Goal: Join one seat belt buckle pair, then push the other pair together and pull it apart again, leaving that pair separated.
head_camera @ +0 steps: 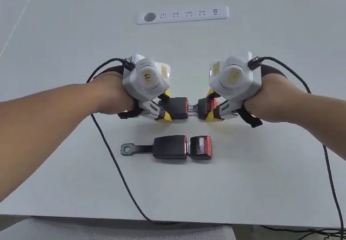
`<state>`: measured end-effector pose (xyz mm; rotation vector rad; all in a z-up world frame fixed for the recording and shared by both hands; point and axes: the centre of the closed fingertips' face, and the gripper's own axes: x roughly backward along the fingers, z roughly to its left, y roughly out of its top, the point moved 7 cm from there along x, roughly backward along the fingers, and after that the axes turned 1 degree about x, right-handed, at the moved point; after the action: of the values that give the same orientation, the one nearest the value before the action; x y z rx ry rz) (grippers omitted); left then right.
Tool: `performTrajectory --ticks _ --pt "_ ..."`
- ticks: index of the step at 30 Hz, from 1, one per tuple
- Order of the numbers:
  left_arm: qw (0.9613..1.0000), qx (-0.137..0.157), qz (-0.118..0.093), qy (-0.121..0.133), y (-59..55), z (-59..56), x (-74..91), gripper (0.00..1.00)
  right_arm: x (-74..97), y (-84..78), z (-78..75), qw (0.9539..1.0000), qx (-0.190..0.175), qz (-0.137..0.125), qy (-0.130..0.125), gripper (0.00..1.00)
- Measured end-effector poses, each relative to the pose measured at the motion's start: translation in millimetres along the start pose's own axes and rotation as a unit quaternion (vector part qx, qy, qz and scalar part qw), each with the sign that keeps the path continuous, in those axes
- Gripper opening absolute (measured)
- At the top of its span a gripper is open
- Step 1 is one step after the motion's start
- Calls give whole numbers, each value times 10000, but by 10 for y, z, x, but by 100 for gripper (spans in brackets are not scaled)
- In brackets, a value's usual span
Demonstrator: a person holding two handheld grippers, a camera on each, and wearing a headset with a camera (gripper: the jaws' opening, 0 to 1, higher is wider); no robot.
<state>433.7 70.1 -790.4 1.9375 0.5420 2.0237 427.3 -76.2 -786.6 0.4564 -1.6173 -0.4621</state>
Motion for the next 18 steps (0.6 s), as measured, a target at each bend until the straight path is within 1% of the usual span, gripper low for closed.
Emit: performTrajectory --ticks 5,10,12,13,18 --pt "10000 69 3 9 -1 3 -2 33 76 -111 19 10000 -49 63 -14 30" --pt "10000 61 47 -11 6 3 -2 33 234 -347 63 9998 -99 142 -111 31" --pt "9999 96 57 -10 8 2 -2 33 307 -447 73 9995 -147 228 -173 31" --pt "9999 116 56 -8 7 1 -2 33 321 -468 78 9994 -149 243 -173 31" --pt "9998 164 67 11 9 -3 -1 34 485 -700 104 9989 -113 432 -154 32"
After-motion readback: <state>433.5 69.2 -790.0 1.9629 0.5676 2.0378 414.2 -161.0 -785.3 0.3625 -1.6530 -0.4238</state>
